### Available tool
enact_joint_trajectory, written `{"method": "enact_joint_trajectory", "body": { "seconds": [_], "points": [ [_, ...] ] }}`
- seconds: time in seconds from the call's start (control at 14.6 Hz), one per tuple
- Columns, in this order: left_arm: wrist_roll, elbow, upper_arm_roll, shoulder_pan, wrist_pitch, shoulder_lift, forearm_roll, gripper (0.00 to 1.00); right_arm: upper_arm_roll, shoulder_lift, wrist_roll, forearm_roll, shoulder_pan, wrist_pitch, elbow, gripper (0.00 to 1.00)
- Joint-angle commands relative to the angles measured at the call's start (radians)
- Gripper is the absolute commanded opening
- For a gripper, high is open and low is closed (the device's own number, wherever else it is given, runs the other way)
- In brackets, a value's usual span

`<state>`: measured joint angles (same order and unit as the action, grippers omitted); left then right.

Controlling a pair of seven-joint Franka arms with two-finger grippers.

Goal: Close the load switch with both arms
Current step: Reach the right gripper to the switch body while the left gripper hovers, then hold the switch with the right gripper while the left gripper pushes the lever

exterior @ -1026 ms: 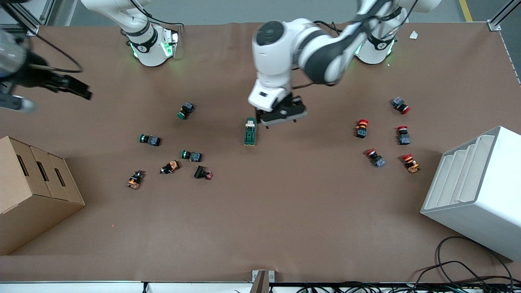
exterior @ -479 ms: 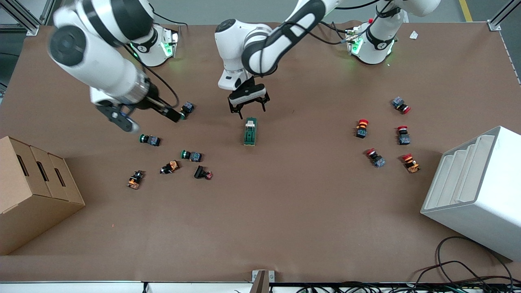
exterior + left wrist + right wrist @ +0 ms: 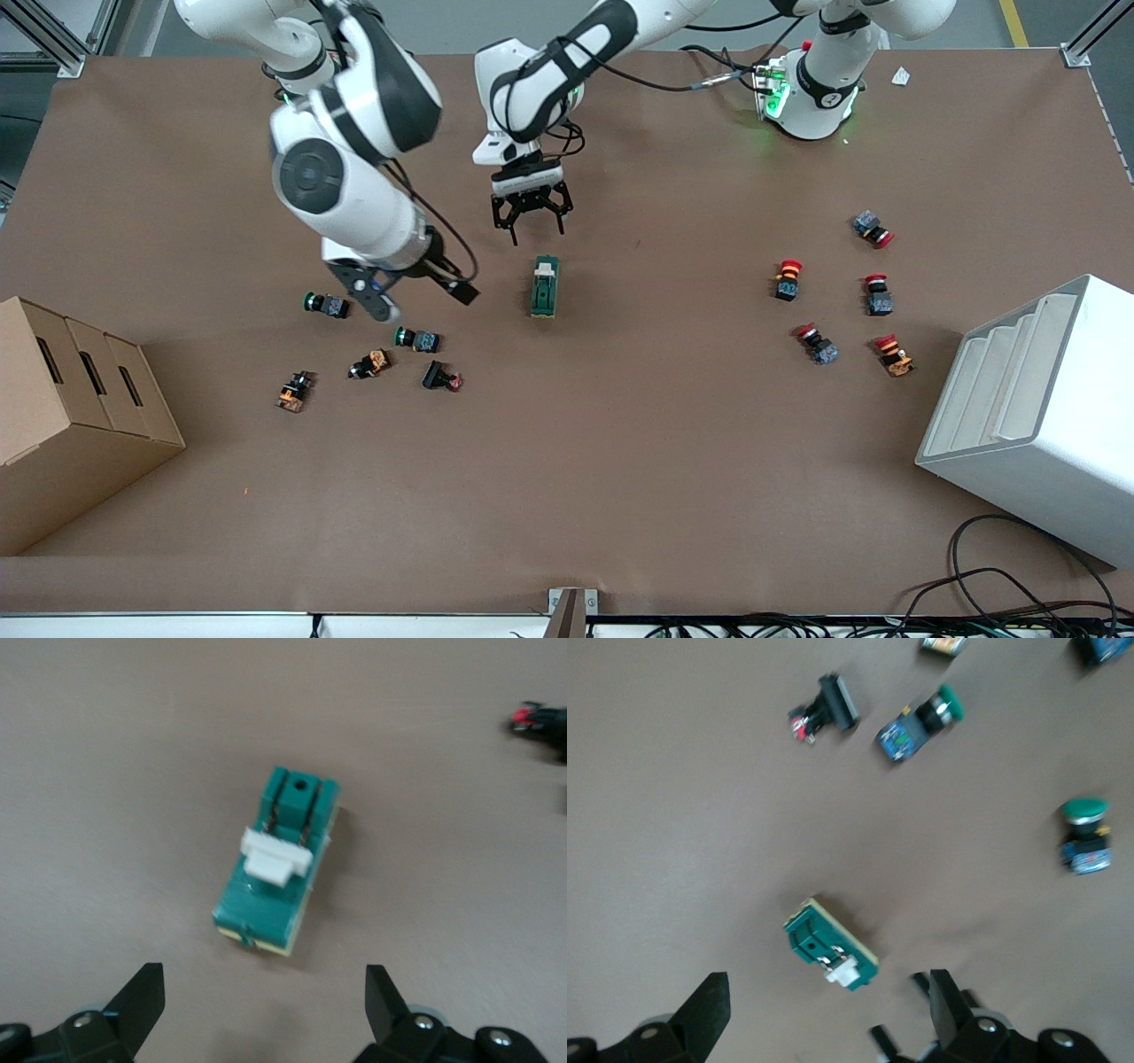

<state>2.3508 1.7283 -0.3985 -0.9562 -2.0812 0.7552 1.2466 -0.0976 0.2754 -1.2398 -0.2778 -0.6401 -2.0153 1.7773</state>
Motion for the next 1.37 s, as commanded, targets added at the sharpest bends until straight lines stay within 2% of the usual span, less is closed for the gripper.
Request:
{"method": "enact_joint_trajectory", "body": {
  "seconds": [0.0, 0.14, 0.41, 0.68, 0.96, 1.3],
  "points": [
    [0.117, 0.046, 0.006, -0.015, 0.003, 0.028, 0.166, 0.99, -0.011, 0.050, -0.027, -0.061, -0.035, -0.083, 0.008, 1.00],
    [0.186, 0.089, 0.013, -0.024, 0.026, 0.039, 0.287, 0.99, -0.011, 0.073, -0.032, -0.089, -0.062, -0.147, 0.028, 1.00],
    [0.307, 0.094, 0.015, -0.029, 0.165, 0.111, 0.509, 0.99, -0.010, 0.088, -0.032, -0.121, -0.134, -0.339, 0.146, 1.00],
    [0.331, 0.068, 0.015, -0.036, 0.199, 0.138, 0.554, 0.99, -0.011, 0.159, -0.056, -0.158, -0.226, -0.466, 0.183, 1.00],
    [0.383, 0.068, 0.017, -0.046, 0.322, 0.197, 0.648, 0.99, -0.011, 0.225, -0.066, -0.159, -0.266, -0.543, 0.185, 1.00],
    [0.377, 0.020, 0.026, -0.064, 0.326, 0.259, 0.679, 1.00, -0.011, 0.255, -0.089, -0.159, -0.294, -0.588, 0.183, 1.00]
  ]
}}
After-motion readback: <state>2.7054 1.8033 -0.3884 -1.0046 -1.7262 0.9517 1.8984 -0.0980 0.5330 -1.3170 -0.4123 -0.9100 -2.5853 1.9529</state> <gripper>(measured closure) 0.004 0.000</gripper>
